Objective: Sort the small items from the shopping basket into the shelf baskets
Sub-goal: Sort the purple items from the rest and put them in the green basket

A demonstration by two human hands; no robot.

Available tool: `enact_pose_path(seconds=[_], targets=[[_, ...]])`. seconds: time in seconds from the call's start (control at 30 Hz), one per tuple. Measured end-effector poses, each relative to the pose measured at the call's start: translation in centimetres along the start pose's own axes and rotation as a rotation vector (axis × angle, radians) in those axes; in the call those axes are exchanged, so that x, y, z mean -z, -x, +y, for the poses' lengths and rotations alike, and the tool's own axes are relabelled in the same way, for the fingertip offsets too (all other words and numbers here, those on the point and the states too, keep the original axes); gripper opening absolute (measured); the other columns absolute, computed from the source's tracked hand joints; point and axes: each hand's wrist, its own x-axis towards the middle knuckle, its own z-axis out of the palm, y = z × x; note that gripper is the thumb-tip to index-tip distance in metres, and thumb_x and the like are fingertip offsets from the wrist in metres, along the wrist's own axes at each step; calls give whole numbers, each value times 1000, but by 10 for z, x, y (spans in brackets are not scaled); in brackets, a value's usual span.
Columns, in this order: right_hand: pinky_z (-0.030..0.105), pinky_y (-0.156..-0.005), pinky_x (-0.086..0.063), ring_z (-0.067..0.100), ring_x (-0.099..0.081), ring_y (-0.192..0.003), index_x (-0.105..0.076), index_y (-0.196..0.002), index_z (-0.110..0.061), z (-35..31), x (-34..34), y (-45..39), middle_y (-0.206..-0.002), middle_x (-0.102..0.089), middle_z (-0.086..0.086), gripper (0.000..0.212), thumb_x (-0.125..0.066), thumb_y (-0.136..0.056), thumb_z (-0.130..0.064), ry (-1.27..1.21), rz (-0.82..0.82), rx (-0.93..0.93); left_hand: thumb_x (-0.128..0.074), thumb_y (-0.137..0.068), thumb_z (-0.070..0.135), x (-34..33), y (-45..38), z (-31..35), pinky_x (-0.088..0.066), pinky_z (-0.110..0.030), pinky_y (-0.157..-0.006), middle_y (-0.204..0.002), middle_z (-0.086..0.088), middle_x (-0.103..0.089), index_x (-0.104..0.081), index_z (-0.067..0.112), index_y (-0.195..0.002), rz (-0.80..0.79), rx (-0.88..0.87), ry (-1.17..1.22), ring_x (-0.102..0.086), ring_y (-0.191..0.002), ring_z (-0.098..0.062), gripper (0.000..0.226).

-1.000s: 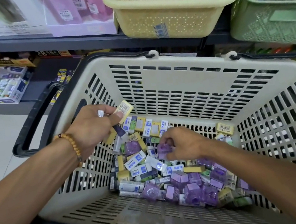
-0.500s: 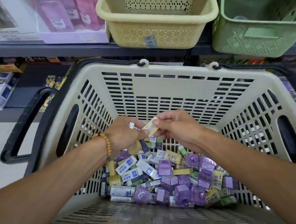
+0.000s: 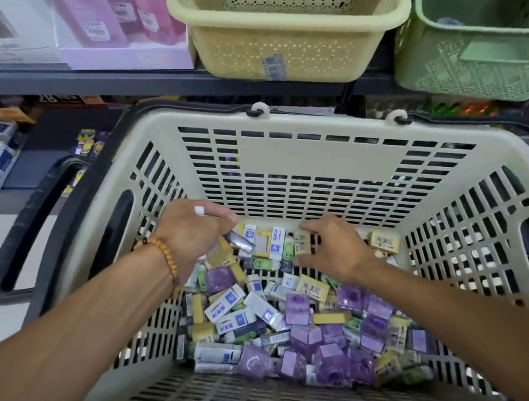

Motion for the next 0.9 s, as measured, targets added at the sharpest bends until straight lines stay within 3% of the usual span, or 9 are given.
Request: enact_pose_path(seconds=[0.07,0.2,0.3,0.5,0.57,0.63,0.73,0.83,0.9], targets=[[29,-96,-41,20,-52,-108,-48,-141,-24,-3,-4,2,-130,-43,4,75,-80,-76,-44,55,-32,32,-73,-82,4,1,0,2,-53,-38,-85,-106,-21,-69,-70,5,-88,23,22,40,-64,-91,-33,7],[20,-90,-36,12,-49,-94,-50,-138,-23,-8,-8,-3,-132,-40,0,65,-77,-80,-38,61,-1,89,-72,-82,2,3,0,2,-51,-37,-73,-86,-19,-68,-69,1,-90,7,25,87,-56,-76,-29,8],[25,-94,-41,19,-55,-107,-55,-133,-15,-8,-10,-6,-130,-45,2,52,-69,-88,-36,83,71,126,-71,-83,1,5,1,2,-51,-33,-64,-73,-13,-67,-69,2,-87,14,7,96,-58,-70,-27,5],[26,-90,-46,17,-61,-98,-66,-117,-14,-12,3,-4,-120,-59,5,30,-56,-97,-33,78,120,132,-73,-81,1,1,4,1,-56,-38,-77,-76,-13,-70,-70,4,-83,-2,20,113,-60,-73,-28,4],[27,-81,-54,19,-67,-83,-69,-100,-10,-25,17,1,-104,-70,9,31,-50,-99,-34,-224,99,89,-73,-81,2,-2,6,3,-54,-35,-70,-76,-12,-70,-70,4,-84,-19,13,108,-61,-70,-27,5],[25,-68,-56,23,-71,-80,-69,-100,-13,-42,33,7,-94,-74,8,33,-52,-98,-41,-652,-125,7,-72,-82,2,-4,8,4,-51,-30,-61,-75,-12,-69,-70,5,-85,-30,0,125,-61,-68,-25,5],[26,-69,-57,20,-73,-79,-68,-104,-17,-61,39,17,-92,-76,6,16,-66,-92,-27,-887,-373,29,-72,-82,2,-10,11,7,-49,-28,-58,-75,-12,-69,-70,6,-84,-70,-10,174,-59,-59,-19,5],[26,-64,-55,16,-67,-66,-68,-107,-8,-58,41,18,-80,-71,8,17,-65,-90,-6,-995,-330,-12,-72,-82,3,-16,12,6,-53,-24,-56,-74,-12,-70,-69,2,-93,-125,21,202,-66,-59,-15,12],[23,-59,-52,12,-62,-61,-65,-113,-8,-41,50,18,-78,-68,7,25,-66,-88,-4,-998,-259,-103,-73,-82,7,-18,12,3,-59,-34,-72,-87,-16,-71,-67,-2,-98,-154,110,219,-71,-75,-23,19]])
